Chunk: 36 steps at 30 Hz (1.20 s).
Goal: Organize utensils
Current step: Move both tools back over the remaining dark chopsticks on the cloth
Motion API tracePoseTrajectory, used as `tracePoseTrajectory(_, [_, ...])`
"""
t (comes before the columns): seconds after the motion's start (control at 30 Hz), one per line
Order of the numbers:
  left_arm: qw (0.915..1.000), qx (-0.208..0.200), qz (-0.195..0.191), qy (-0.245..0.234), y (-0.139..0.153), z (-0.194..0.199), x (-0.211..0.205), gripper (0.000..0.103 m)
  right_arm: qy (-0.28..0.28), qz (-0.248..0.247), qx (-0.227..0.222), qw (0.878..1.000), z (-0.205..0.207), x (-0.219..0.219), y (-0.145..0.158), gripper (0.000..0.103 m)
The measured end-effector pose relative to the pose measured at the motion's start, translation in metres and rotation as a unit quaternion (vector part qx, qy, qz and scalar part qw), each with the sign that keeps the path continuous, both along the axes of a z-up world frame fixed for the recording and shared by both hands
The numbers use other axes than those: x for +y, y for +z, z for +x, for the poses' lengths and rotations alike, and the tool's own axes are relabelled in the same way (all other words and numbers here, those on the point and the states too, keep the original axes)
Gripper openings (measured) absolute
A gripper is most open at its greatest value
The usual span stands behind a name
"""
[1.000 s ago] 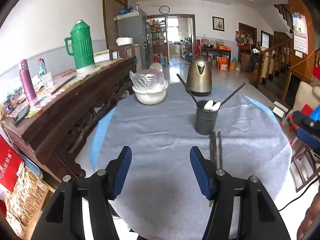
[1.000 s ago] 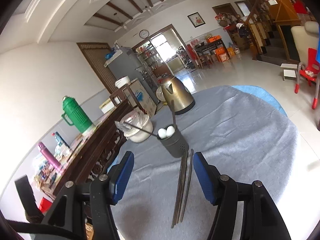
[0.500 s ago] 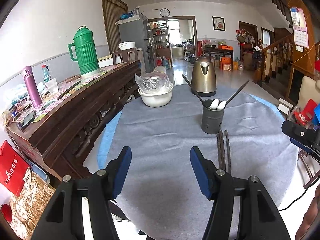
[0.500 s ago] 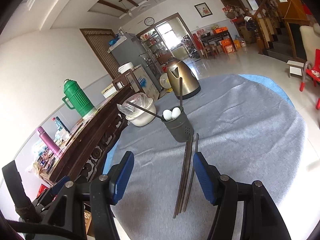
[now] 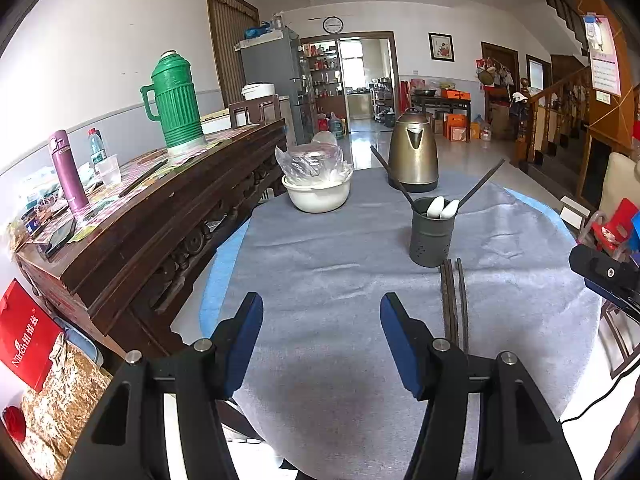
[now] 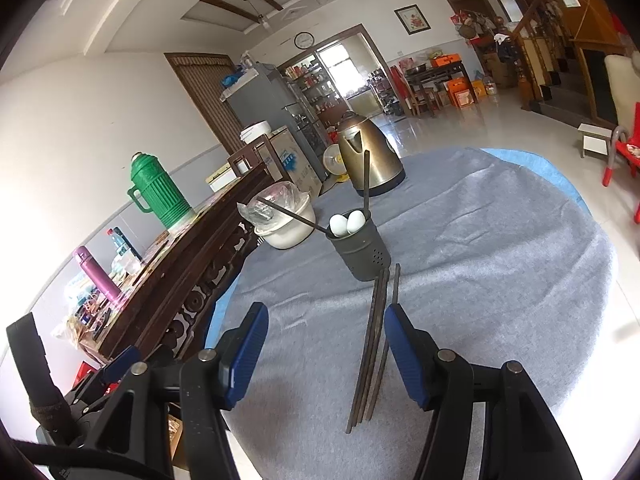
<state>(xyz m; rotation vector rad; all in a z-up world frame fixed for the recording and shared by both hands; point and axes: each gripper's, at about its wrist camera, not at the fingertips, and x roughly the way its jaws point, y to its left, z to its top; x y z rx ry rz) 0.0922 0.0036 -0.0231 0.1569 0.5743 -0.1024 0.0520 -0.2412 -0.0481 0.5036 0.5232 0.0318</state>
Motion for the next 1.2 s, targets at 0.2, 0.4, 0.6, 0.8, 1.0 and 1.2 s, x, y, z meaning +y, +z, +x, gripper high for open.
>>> tracePoseTrajectory(0.2, [1.0,0.004,0.002,0.003,-0.005,0.0,0.001,0.062,-0.003,0.005,0.003,1.0,0.0,-0.001,-0.003,0.064])
tracePoseTrajectory(0.4, [1.0,0.009,0.001,0.003,-0.009,0.003,0.002,0.062,-0.005,0.009,0.008,1.0,0.002,0.0,-0.007,0.064])
tracePoseTrajectory(0.6, [0.9998,0.018,-0.002,0.005,-0.015,0.006,0.004,0.062,-0.006,0.014,0.015,1.0,0.004,-0.002,-0.012,0.064])
tracePoseTrajectory(0.8, [0.999,0.042,-0.015,-0.002,-0.028,0.016,0.004,0.062,-0.01,0.036,0.032,0.999,0.01,-0.011,-0.025,0.048])
tracePoseTrajectory(1.0, [0.9968,0.073,-0.029,-0.011,-0.048,0.031,0.001,0.062,-0.018,0.05,0.056,0.997,0.02,-0.02,-0.046,0.047])
tracePoseTrajectory(1.2, [0.9916,0.117,-0.045,-0.03,-0.074,0.048,-0.006,0.062,-0.018,0.064,0.084,0.994,0.034,-0.025,-0.07,0.047])
